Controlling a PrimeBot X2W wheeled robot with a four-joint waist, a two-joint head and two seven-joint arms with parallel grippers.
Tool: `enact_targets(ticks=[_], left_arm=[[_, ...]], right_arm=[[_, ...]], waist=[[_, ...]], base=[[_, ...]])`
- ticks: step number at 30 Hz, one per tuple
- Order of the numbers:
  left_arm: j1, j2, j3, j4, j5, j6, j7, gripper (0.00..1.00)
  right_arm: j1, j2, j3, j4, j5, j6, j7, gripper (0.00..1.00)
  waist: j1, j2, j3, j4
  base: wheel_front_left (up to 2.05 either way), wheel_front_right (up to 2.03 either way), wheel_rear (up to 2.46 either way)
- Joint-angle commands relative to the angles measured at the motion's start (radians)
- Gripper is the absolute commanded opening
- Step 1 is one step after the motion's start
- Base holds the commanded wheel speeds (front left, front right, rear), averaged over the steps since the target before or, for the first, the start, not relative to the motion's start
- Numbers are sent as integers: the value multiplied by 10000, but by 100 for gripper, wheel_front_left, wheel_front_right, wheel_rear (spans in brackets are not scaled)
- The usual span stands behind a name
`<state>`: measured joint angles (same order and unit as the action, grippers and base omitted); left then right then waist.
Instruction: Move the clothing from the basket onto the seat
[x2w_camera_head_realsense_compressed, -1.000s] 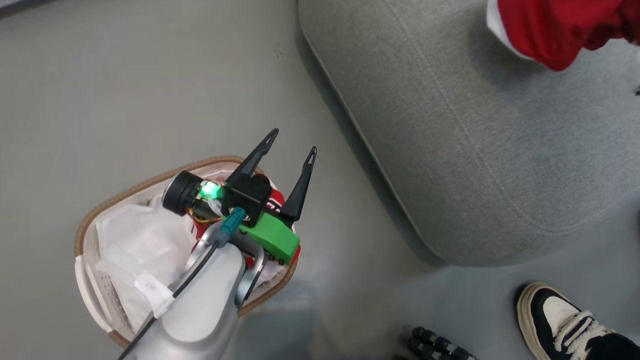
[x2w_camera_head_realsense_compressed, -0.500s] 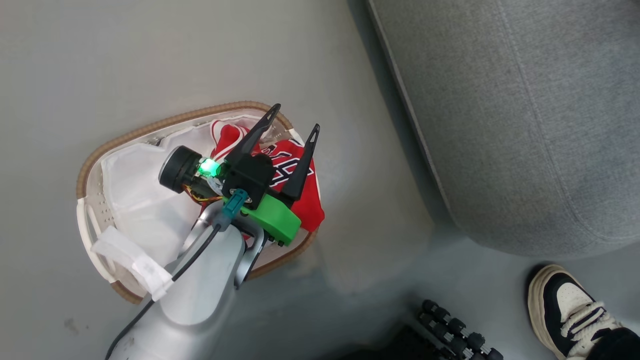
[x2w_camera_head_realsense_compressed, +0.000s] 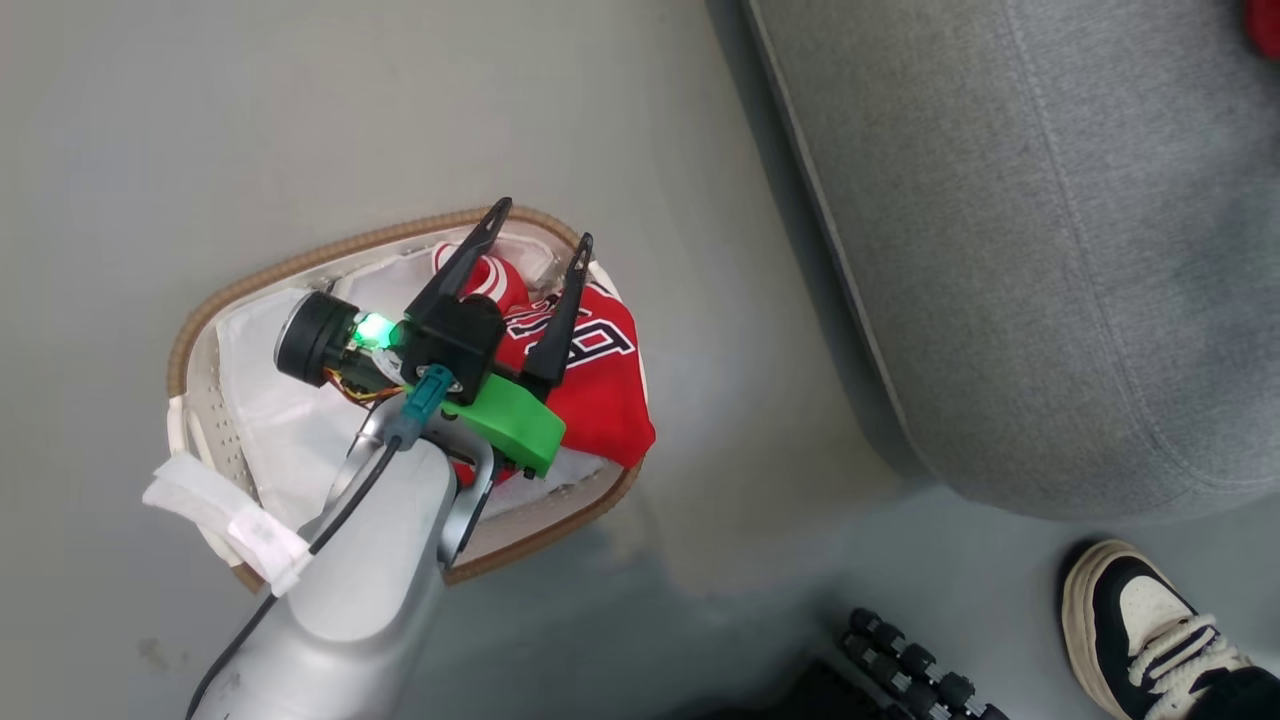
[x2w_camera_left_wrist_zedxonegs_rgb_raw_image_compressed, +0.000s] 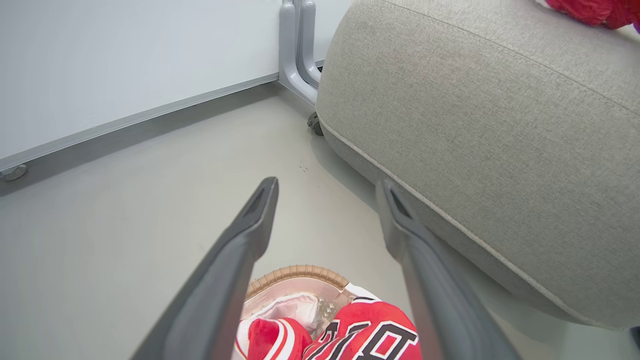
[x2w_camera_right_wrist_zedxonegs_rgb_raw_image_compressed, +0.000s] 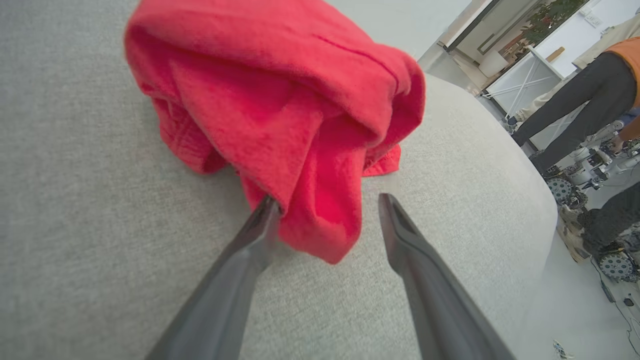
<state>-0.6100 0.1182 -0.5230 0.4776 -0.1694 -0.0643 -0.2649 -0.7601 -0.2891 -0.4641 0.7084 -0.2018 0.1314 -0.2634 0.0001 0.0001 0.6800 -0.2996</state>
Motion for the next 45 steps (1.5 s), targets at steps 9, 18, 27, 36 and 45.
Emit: enact_targets(ticks=[9, 18, 27, 36, 45], left_arm=[[519, 131, 463, -270, 13, 282, 9, 100], [1438, 170, 1260, -812, 289, 705, 9, 100], [2494, 15, 2337, -1418, 415, 1059, 7, 100], [3392, -315, 3333, -1564, 461, 1109, 9, 100], [4384, -577, 4008, -1637, 605, 943, 9, 100]], right_arm=[[1604, 631, 379, -901, 892, -14, -19, 100], [2451, 1084, 1686, -1930, 1714, -14, -19, 100], [2812, 1320, 2740, -2582, 2461, -14, -19, 100], [3167, 1451, 3583, -2702, 2669, -14, -17, 100], [3964, 1674, 4244, -2987, 2900, -14, -19, 100]], waist=[[-1, -1, -950, -55], [-1, -1, -1993, 331], [-1, -1, -2954, 1130], [-1, -1, -3780, 2004], [-1, -1, -4722, 2625]], base=[[0, 0, 0], [0, 0, 0], [0, 0, 0], [0, 0, 0], [0, 0, 0]])
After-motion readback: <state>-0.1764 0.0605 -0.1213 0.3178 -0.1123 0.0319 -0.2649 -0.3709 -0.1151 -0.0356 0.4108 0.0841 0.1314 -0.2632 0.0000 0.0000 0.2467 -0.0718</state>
